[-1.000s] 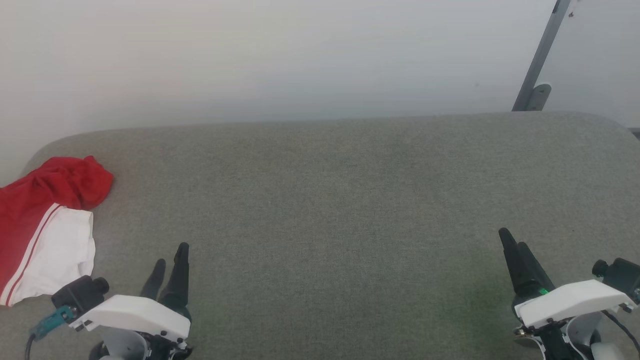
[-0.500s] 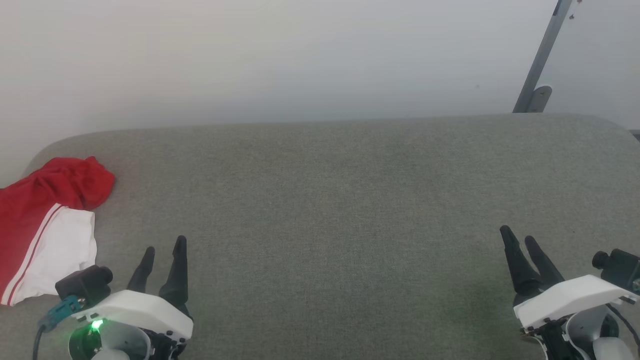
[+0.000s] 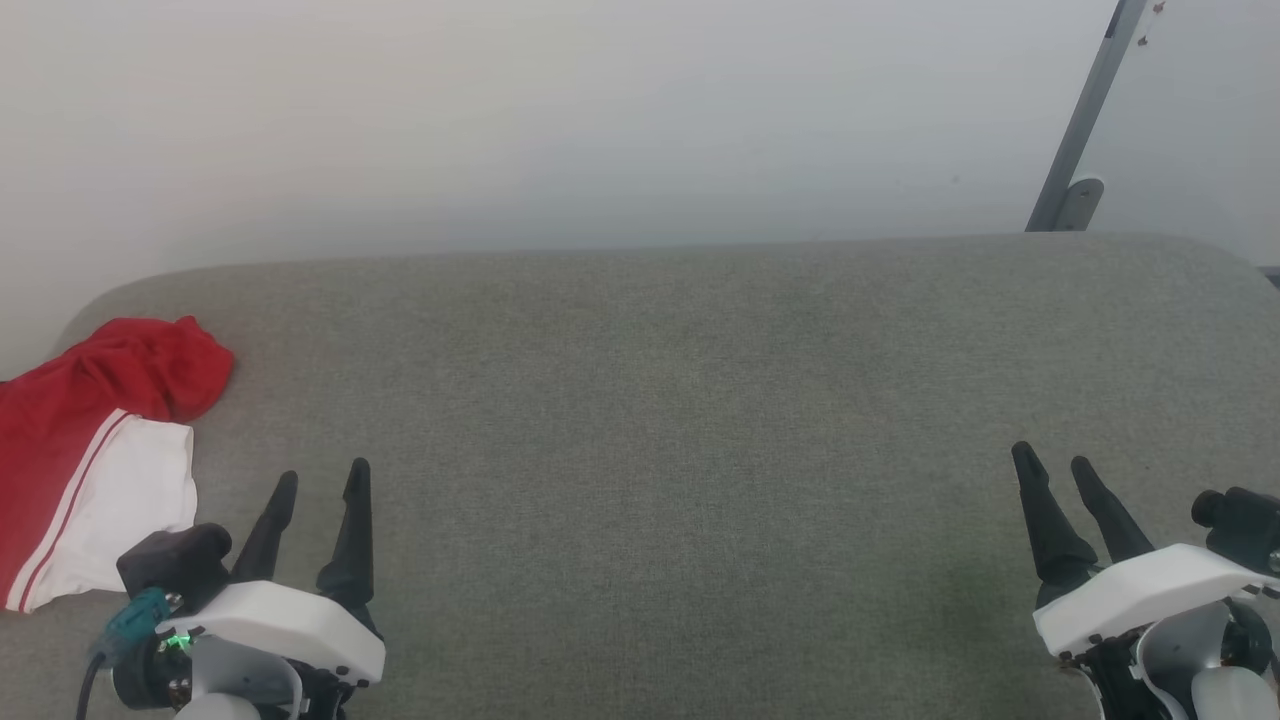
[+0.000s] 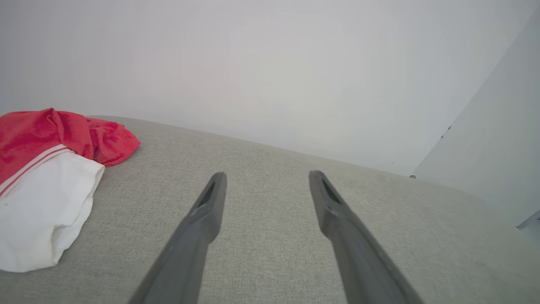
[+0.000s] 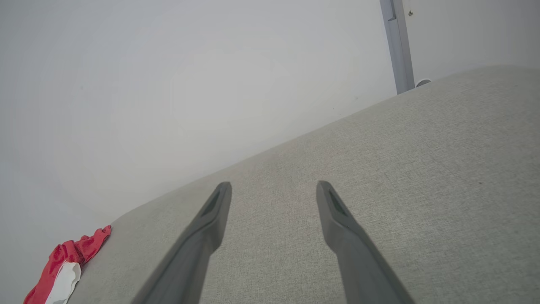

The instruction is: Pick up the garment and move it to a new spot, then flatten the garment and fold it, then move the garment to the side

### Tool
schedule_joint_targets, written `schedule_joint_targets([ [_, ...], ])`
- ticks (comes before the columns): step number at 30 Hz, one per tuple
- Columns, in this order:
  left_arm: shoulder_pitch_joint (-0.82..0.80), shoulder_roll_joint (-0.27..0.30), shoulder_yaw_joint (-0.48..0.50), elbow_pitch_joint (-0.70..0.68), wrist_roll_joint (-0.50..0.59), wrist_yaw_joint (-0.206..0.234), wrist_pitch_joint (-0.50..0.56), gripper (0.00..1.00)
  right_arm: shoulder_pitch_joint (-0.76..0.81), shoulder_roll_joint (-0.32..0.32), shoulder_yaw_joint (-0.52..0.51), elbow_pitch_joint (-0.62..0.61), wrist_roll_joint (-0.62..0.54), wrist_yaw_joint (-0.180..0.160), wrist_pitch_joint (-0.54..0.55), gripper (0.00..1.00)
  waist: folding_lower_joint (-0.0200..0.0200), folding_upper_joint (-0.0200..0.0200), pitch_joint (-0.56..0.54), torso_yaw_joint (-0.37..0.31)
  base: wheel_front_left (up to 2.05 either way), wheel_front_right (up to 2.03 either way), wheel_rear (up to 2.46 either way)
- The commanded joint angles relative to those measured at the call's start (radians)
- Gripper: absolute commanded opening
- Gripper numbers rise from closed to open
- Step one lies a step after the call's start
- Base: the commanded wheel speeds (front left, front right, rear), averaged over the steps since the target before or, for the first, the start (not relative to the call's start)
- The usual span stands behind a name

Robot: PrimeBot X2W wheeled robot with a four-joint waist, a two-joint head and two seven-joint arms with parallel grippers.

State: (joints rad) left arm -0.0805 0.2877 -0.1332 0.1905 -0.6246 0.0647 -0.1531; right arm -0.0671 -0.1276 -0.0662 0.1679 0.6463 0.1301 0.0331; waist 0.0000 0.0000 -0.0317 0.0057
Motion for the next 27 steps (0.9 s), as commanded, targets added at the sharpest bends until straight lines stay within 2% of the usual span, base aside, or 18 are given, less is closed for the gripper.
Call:
schedule_joint_targets([
  [1,0.001,0.011,0.002,-0.015,0.022,-0.003,-0.012,1.00,-0.009,-0.005,0.000,-0.013,-0.022,0.001,-0.007,1.00,0.0000,0.0000,-0.001,0.000,0.00,0.00,0.00],
  [27,0.035,0.034,0.000,-0.049,0.246,-0.023,-0.070,1.00,0.008,-0.016,0.000,-0.060,-0.230,0.001,-0.025,1.00,0.0000,0.0000,-0.017,0.002,0.00,0.00,0.00],
])
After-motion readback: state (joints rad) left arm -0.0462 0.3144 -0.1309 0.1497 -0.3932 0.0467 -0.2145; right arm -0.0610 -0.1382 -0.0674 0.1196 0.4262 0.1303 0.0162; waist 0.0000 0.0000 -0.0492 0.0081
